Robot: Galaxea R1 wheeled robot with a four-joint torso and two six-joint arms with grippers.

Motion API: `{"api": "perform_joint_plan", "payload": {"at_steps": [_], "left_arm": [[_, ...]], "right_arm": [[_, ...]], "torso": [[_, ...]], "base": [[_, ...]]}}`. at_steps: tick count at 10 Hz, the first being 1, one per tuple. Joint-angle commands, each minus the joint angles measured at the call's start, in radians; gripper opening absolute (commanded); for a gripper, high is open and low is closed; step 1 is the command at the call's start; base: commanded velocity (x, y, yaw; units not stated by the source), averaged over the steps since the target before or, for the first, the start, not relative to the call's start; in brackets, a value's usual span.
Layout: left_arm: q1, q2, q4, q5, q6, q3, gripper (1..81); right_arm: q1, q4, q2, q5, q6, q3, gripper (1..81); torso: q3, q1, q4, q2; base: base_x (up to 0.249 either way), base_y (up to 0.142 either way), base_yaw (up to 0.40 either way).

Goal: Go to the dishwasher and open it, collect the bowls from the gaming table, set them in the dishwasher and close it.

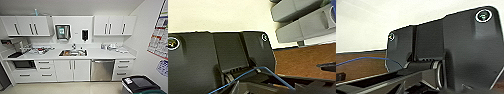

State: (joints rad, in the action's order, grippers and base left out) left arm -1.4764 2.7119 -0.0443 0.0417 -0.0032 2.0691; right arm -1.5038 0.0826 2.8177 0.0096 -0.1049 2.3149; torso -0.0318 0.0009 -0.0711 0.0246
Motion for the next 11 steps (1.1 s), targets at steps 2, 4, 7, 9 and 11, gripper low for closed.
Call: {"api": "perform_joint_plan", "payload": {"at_steps": [2,4,7,9,11], "left_arm": [[0.061,-0.018,-0.009,-0.046,0.003,-0.026,81.1],[0.061,-0.020,-0.011,-0.045,0.003,-0.026,81.1],[0.061,-0.023,-0.009,-0.045,0.003,-0.026,81.1],[0.061,-0.021,-0.009,-0.043,0.003,-0.026,81.1],[0.061,-0.021,-0.009,-0.043,0.003,-0.026,81.1]], "right_arm": [[0.056,0.005,-0.004,-0.046,-0.001,-0.011,81.1],[0.056,0.006,-0.004,-0.046,-0.001,-0.011,81.1],[0.058,0.002,-0.004,-0.046,-0.001,-0.011,81.1],[0.056,0.003,-0.004,-0.046,-0.001,-0.011,81.1],[0.058,0.000,-0.004,-0.046,-0.001,-0.011,81.1]], "torso": [[0.000,0.000,0.000,0.000],[0.000,0.000,0.000,0.000],[0.000,0.000,0.000,0.000],[0.000,0.000,0.000,0.000],[0.000,0.000,0.000,0.000]], "base": [[0.136,0.000,0.000],[0.136,0.000,0.000],[0.136,0.000,0.000],[0.136,0.000,0.000],[0.136,0.000,0.000]]}}
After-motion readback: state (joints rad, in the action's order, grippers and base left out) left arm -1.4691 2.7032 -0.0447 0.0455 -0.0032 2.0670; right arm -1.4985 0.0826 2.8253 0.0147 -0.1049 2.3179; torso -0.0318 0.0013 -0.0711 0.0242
